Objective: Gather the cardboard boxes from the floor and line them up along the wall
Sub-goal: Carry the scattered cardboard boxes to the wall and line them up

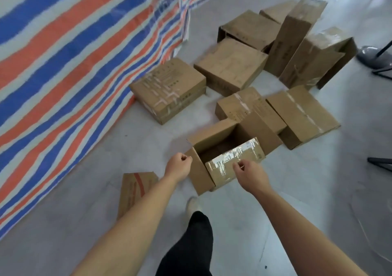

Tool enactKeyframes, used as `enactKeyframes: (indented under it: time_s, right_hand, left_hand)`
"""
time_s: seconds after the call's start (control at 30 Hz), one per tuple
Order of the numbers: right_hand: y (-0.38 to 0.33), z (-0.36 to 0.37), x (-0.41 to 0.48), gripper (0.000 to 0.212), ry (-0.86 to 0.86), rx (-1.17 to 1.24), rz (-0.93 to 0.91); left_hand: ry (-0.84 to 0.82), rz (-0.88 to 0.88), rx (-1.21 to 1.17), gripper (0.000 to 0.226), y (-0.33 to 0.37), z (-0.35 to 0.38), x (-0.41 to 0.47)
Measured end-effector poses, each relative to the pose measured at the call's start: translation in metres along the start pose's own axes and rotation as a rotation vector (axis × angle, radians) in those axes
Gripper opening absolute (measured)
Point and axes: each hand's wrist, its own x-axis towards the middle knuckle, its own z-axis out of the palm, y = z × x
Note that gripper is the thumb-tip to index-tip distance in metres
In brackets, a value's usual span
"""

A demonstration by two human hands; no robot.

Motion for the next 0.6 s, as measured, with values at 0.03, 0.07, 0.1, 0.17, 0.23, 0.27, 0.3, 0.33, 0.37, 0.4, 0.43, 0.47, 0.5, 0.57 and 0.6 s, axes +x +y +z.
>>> enactKeyframes:
  time_s: [0.03,0.07,0.1,0.17,0.23,0.27,0.3,0.33,0.37,0.4,0.43,0.47,0.5,0.57,0.6]
  right_hand:
    - [0.0,0.0,0.022,0.027,-0.026,-0.021,0.01]
    - [0.0,0.0,0.045,0.024,-0.054,-0.04,0.017]
    - [0.0,-0.001,0.067,0.023,-0.077,-0.057,0.022]
    - [0.003,-0.002,0.116,0.023,-0.119,-0.081,0.042]
    - [0.007,0.002,0.157,0.026,-0.168,-0.089,0.065]
    - [0.012,0.006,0.177,0.028,-0.195,-0.08,0.082]
    - [0.018,0.014,0.199,0.031,-0.216,-0.077,0.093]
    - [0.024,0.022,0.22,0.034,-0.24,-0.08,0.098]
    - [0.031,0.034,0.237,0.036,-0.265,-0.085,0.1]
    - [0.041,0.05,0.259,0.039,-0.303,-0.1,0.099]
    - [0.05,0.065,0.279,0.042,-0.345,-0.129,0.085]
    - [0.062,0.086,0.298,0.046,-0.404,-0.17,0.071]
    - [0.073,0.106,0.317,0.05,-0.448,-0.212,0.051]
    - [0.093,0.14,0.346,0.057,-0.499,-0.316,-0.021]
    - [0.101,0.155,0.359,0.061,-0.51,-0.379,-0.073]
  left_hand:
    - [-0.02,-0.029,0.006,0.022,0.007,0.006,0.022]
    - [-0.045,-0.049,0.025,0.022,0.015,0.012,0.042]
    - [-0.077,-0.058,0.045,0.023,0.024,0.017,0.06]
    - [-0.115,-0.102,0.061,0.026,0.04,0.031,0.103]
    - [-0.126,-0.161,0.057,0.025,0.048,0.043,0.14]
    - [-0.127,-0.191,0.037,0.023,0.05,0.05,0.159]
    - [-0.119,-0.217,0.019,0.021,0.051,0.059,0.179]
    - [-0.107,-0.244,-0.002,0.018,0.049,0.068,0.199]
    - [-0.1,-0.272,-0.015,0.015,0.044,0.077,0.216]
    - [-0.091,-0.299,-0.039,0.013,0.036,0.089,0.236]
    - [-0.09,-0.331,-0.048,0.009,0.028,0.1,0.256]
    - [-0.098,-0.381,-0.041,0.008,0.012,0.115,0.276]
    - [-0.092,-0.433,-0.049,0.027,-0.003,0.129,0.295]
    - [-0.074,-0.533,-0.074,0.059,-0.029,0.151,0.326]
    - [-0.04,-0.572,-0.097,0.066,-0.04,0.161,0.34]
